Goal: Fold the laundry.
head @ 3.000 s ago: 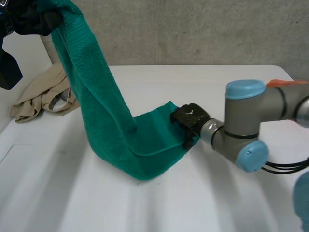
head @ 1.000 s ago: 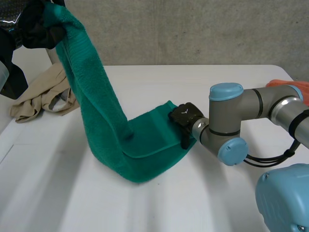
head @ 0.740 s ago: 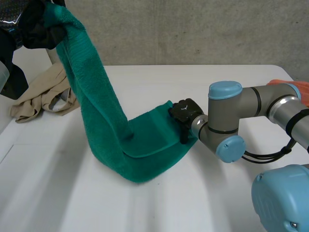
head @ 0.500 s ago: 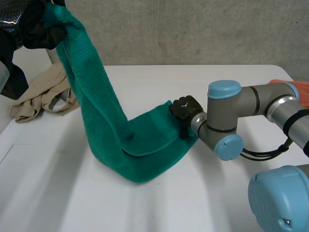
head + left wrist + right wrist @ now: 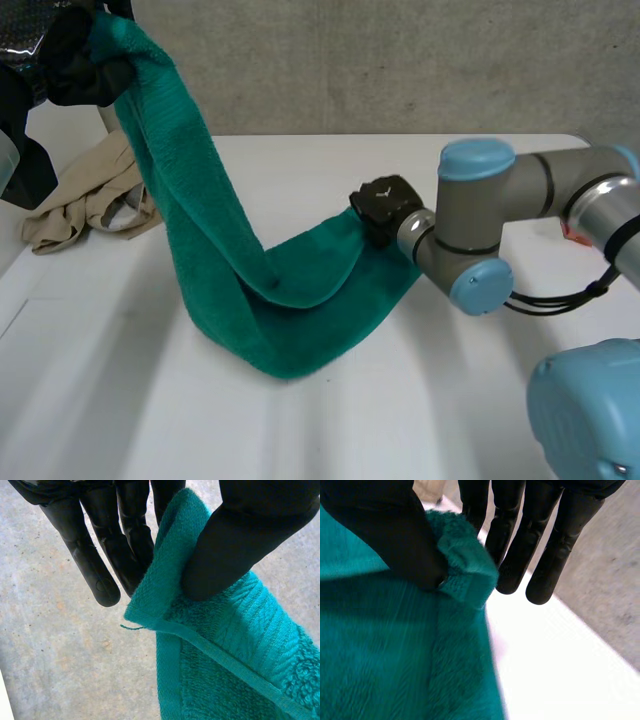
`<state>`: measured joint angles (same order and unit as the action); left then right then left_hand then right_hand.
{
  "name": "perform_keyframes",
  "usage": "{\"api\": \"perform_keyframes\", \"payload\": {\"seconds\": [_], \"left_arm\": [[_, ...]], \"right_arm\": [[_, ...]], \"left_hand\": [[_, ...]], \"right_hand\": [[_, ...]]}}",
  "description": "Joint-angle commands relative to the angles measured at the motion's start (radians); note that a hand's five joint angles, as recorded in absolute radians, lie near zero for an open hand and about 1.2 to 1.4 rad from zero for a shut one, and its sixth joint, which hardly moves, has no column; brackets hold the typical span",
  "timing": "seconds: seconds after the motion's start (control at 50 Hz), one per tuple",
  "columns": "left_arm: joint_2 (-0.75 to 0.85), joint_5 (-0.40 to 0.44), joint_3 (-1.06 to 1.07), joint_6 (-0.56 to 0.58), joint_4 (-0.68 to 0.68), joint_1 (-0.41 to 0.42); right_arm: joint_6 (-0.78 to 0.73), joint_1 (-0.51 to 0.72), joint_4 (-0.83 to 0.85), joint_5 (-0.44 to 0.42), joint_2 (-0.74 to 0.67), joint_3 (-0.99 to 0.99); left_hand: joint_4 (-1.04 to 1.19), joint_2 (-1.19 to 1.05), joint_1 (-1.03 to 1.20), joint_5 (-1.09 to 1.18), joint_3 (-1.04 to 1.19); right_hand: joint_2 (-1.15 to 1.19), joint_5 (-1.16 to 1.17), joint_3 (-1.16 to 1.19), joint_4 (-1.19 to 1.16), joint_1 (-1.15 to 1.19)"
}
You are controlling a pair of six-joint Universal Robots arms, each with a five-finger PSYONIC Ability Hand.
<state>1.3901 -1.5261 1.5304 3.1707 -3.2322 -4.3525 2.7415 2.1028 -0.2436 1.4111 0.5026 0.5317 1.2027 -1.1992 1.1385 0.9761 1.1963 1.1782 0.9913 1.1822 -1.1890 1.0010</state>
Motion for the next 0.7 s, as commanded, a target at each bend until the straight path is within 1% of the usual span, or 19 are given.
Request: {"api": "perform_keyframes", "payload": {"seconds": [0.02, 0.06, 0.08, 0.14, 0.16, 0.18, 0.26, 0.32, 0.36, 0.4, 0.46, 0.48, 0.52, 0.56, 0.6, 0.62, 0.64, 0.68, 0.7], "left_arm": [[0.000, 0.000, 0.014, 0.005, 0.000, -0.028], [0.000, 0.001, 0.019, 0.005, 0.000, -0.041], [-0.002, 0.001, 0.022, 0.006, 0.002, -0.048], [-0.002, 0.003, 0.043, 0.008, 0.006, -0.090], [-0.002, 0.003, 0.048, 0.008, 0.008, -0.101], [0.000, 0.004, 0.060, 0.009, 0.008, -0.123], [0.009, 0.006, 0.086, 0.012, 0.018, -0.156], [0.041, 0.009, 0.103, 0.017, 0.022, -0.159], [0.105, 0.018, 0.109, 0.034, 0.028, -0.159], [0.156, 0.020, 0.103, 0.058, 0.032, -0.159], [0.271, 0.020, 0.082, 0.133, 0.042, -0.159], [0.336, 0.020, 0.059, 0.179, 0.040, -0.159], [0.403, 0.011, 0.021, 0.221, 0.038, -0.159], [0.507, 0.001, -0.071, 0.276, 0.040, -0.142], [0.568, 0.000, -0.154, 0.290, 0.040, -0.137], [0.596, -0.002, -0.195, 0.293, 0.038, -0.133], [0.643, -0.003, -0.284, 0.292, 0.035, -0.130], [0.676, -0.003, -0.378, 0.281, 0.025, -0.131], [0.688, -0.003, -0.429, 0.275, 0.012, -0.131]], "right_arm": [[-0.141, -0.101, -0.080, -0.058, 0.381, 0.252], [-0.213, -0.150, -0.103, -0.061, 0.453, 0.301], [-0.282, -0.188, -0.135, -0.061, 0.520, 0.344], [-0.373, -0.239, -0.192, -0.057, 0.612, 0.390], [-0.419, -0.260, -0.239, -0.052, 0.663, 0.413], [-0.436, -0.268, -0.267, -0.050, 0.686, 0.422], [-0.480, -0.282, -0.399, -0.052, 0.774, 0.465], [-0.499, -0.294, -0.459, -0.055, 0.804, 0.529], [-0.513, -0.294, -0.471, -0.055, 0.807, 0.563], [-0.545, -0.288, -0.471, -0.052, 0.791, 0.606], [-0.568, -0.287, -0.467, -0.044, 0.760, 0.625], [-0.569, -0.287, -0.451, -0.029, 0.707, 0.616], [-0.565, -0.284, -0.418, -0.006, 0.648, 0.582], [-0.547, -0.279, -0.344, 0.046, 0.558, 0.481], [-0.514, -0.277, -0.284, 0.083, 0.509, 0.404], [-0.476, -0.273, -0.226, 0.113, 0.466, 0.324], [-0.458, -0.270, -0.197, 0.124, 0.446, 0.279], [-0.418, -0.267, -0.133, 0.135, 0.410, 0.178], [-0.381, -0.267, -0.064, 0.135, 0.380, 0.074]], "left_hand": [[0.194, -0.197, 0.258, 0.246, 0.200], [0.194, -0.197, 0.258, 0.246, 0.200], [0.194, -0.197, 0.258, 0.246, 0.200], [0.194, -0.197, 0.258, 0.246, 0.200], [0.194, -0.197, 0.258, 0.246, 0.200], [0.194, -0.197, 0.258, 0.246, 0.200], [0.194, -0.197, 0.258, 0.246, 0.200], [0.194, -0.197, 0.258, 0.246, 0.200], [0.194, -0.197, 0.258, 0.246, 0.200], [0.194, -0.197, 0.258, 0.246, 0.200], [0.194, -0.197, 0.258, 0.246, 0.200], [0.194, -0.197, 0.258, 0.246, 0.200], [0.194, -0.197, 0.258, 0.246, 0.200], [0.194, -0.197, 0.258, 0.246, 0.200], [0.194, -0.197, 0.258, 0.246, 0.200], [0.194, -0.197, 0.258, 0.246, 0.200], [0.194, -0.197, 0.258, 0.246, 0.200], [0.194, -0.197, 0.258, 0.246, 0.200], [0.194, -0.197, 0.258, 0.246, 0.200]], "right_hand": [[0.218, 0.230, 0.214, -0.207, 0.395], [0.218, 0.230, 0.214, -0.207, 0.395], [0.218, 0.230, 0.214, -0.207, 0.395], [0.218, 0.230, 0.214, -0.207, 0.395], [0.218, 0.230, 0.214, -0.207, 0.395], [0.218, 0.230, 0.214, -0.207, 0.395], [0.218, 0.230, 0.214, -0.207, 0.395], [0.218, 0.230, 0.214, -0.207, 0.395], [0.218, 0.230, 0.214, -0.207, 0.395], [0.218, 0.230, 0.214, -0.207, 0.395], [0.218, 0.230, 0.214, -0.207, 0.395], [0.218, 0.230, 0.214, -0.207, 0.395], [0.218, 0.230, 0.214, -0.207, 0.395], [0.218, 0.230, 0.214, -0.207, 0.395], [0.218, 0.230, 0.214, -0.207, 0.395], [0.218, 0.230, 0.214, -0.207, 0.395], [0.218, 0.230, 0.214, -0.207, 0.395], [0.218, 0.230, 0.214, -0.207, 0.395], [0.218, 0.230, 0.214, -0.207, 0.395]]}}
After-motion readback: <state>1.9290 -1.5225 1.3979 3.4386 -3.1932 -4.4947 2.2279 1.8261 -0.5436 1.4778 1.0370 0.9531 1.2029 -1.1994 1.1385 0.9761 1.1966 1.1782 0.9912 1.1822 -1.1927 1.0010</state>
